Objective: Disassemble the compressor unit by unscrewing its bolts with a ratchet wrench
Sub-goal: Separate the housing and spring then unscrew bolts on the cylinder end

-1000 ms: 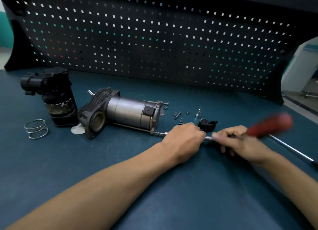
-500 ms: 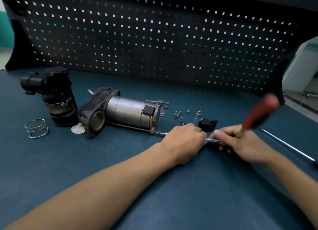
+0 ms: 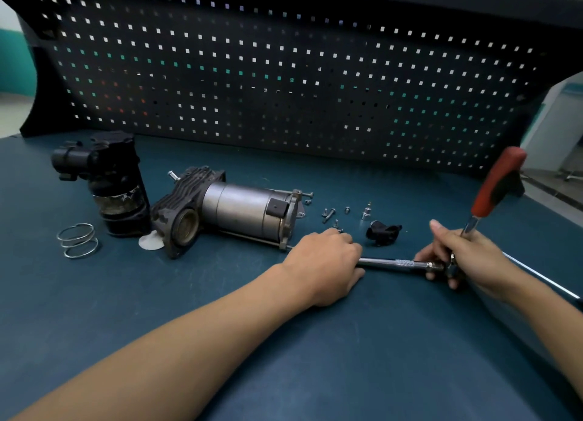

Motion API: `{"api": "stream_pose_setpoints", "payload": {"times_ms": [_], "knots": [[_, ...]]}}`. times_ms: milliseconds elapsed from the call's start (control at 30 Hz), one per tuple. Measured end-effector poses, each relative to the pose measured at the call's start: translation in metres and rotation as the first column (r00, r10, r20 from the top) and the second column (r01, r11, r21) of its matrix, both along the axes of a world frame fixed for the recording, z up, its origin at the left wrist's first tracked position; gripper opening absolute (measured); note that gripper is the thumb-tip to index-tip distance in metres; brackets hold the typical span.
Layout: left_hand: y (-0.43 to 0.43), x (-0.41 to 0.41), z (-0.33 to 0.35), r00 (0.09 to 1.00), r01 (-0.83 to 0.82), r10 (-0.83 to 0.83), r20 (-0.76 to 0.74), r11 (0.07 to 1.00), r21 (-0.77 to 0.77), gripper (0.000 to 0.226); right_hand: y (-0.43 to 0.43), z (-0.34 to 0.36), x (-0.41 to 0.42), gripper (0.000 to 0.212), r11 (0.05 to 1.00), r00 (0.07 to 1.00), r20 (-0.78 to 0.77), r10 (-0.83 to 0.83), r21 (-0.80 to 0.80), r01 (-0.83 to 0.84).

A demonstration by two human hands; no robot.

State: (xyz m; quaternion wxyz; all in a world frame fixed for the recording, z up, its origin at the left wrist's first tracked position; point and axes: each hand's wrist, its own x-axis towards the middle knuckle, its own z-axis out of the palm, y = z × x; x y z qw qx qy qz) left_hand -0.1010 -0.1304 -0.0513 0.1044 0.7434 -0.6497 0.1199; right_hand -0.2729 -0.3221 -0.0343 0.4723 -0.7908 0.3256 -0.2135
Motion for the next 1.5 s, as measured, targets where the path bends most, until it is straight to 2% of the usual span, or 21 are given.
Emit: {"api": "stream_pose_setpoints", "payload": {"times_ms": [100, 167, 267, 367, 433, 533, 600, 667, 700, 767, 800, 833, 900, 933, 1000, 1067, 1133, 1200, 1333, 1500], "knots": [[0.006, 0.000, 0.006, 1.000, -0.014, 0.014, 0.021, 1.000, 0.018, 0.031, -0.009, -0.002, 0.001, 0.057, 0.989, 0.989, -0.019, -0.145, 0.005, 0.145], [0.013, 0.004, 0.017, 0.999, 0.034, -0.033, 0.038, 0.998, -0.050, 0.032, -0.016, -0.004, 0.000, 0.051, 0.970, 0.969, -0.059, -0.241, -0.005, 0.242], [0.032, 0.017, 0.040, 0.989, 0.144, -0.142, 0.032, 0.928, -0.342, 0.025, -0.032, -0.005, -0.008, 0.049, 0.933, 0.931, -0.126, -0.342, -0.167, 0.320], [0.055, 0.046, 0.052, 0.999, 0.028, -0.034, -0.001, 0.824, -0.566, 0.024, -0.040, -0.003, -0.016, 0.044, 0.875, 0.884, -0.225, -0.410, -0.370, 0.312], [0.065, 0.066, 0.051, 0.995, -0.093, 0.094, -0.026, 0.836, -0.540, 0.038, -0.043, -0.001, -0.019, 0.042, 0.835, 0.823, -0.336, -0.459, -0.480, 0.270], [0.072, 0.082, 0.041, 0.974, -0.225, 0.226, -0.036, 0.915, -0.336, 0.063, -0.039, 0.000, -0.018, 0.038, 0.820, 0.731, -0.473, -0.491, -0.535, 0.204], [0.069, 0.085, 0.032, 0.965, -0.263, 0.251, -0.079, 0.929, -0.261, 0.070, -0.027, 0.009, -0.016, 0.032, 0.776, 0.715, -0.445, -0.539, -0.593, 0.215], [0.066, 0.086, 0.023, 0.961, -0.274, 0.251, -0.113, 0.919, -0.285, 0.065, -0.007, 0.022, -0.010, 0.029, 0.692, 0.774, -0.287, -0.564, -0.675, 0.254], [0.065, 0.086, 0.020, 0.962, -0.270, 0.241, -0.128, 0.912, -0.309, 0.061, 0.006, 0.028, -0.001, 0.027, 0.669, 0.835, -0.180, -0.520, -0.694, 0.267], [0.066, 0.088, 0.020, 0.960, -0.265, 0.217, -0.176, 0.906, -0.329, 0.060, 0.038, 0.036, 0.025, 0.021, 0.673, 0.952, 0.007, -0.306, -0.706, 0.221], [0.066, 0.090, 0.022, 0.959, -0.259, 0.201, -0.202, 0.911, -0.321, 0.061, 0.056, 0.036, 0.041, 0.027, 0.680, 0.985, 0.043, -0.168, -0.719, 0.147], [0.067, 0.092, 0.024, 0.957, -0.248, 0.183, -0.226, 0.919, -0.305, 0.064, 0.074, 0.037, 0.057, 0.042, 0.673, 0.999, 0.032, -0.040, -0.737, 0.051], [0.071, 0.099, 0.027, 0.945, -0.246, 0.168, -0.281, 0.930, -0.274, 0.071, 0.101, 0.036, 0.091, 0.077, 0.628, 0.985, -0.077, 0.155, -0.762, -0.158], [0.074, 0.102, 0.027, 0.937, -0.255, 0.170, -0.304, 0.930, -0.265, 0.075, 0.110, 0.037, 0.107, 0.085, 0.618, 0.965, -0.149, 0.214, -0.745, -0.252], [0.076, 0.105, 0.026, 0.933, -0.255, 0.166, -0.321, 0.932, -0.258, 0.079, 0.113, 0.044, 0.134, 0.087, 0.632, 0.919, -0.286, 0.270, -0.667, -0.393], [0.075, 0.105, 0.022, 0.937, -0.245, 0.158, -0.310, 0.932, -0.267, 0.079, 0.105, 0.054, 0.149, 0.079, 0.656, 0.855, -0.416, 0.309, -0.558, -0.508], [0.073, 0.106, 0.018, 0.944, -0.243, 0.161, -0.287, 0.930, -0.276, 0.078, 0.093, 0.061, 0.152, 0.073, 0.641, 0.809, -0.479, 0.341, -0.510, -0.573], [0.070, 0.107, 0.015, 0.949, -0.246, 0.170, -0.267, 0.927, -0.282, 0.077, 0.083, 0.061, 0.153, 0.061, 0.634, 0.822, -0.457, 0.339, -0.534, -0.559], [0.068, 0.109, 0.011, 0.952, -0.240, 0.162, -0.261, 0.923, -0.301, 0.076, 0.074, 0.050, 0.152, 0.021, 0.713, 0.926, -0.225, 0.303, -0.591, -0.377], [0.067, 0.109, 0.010, 0.953, -0.238, 0.160, -0.257, 0.920, -0.312, 0.073, 0.046, 0.054, 0.098, 0.008, 0.761, 0.970, -0.154, 0.190, -0.601, -0.245]]}}
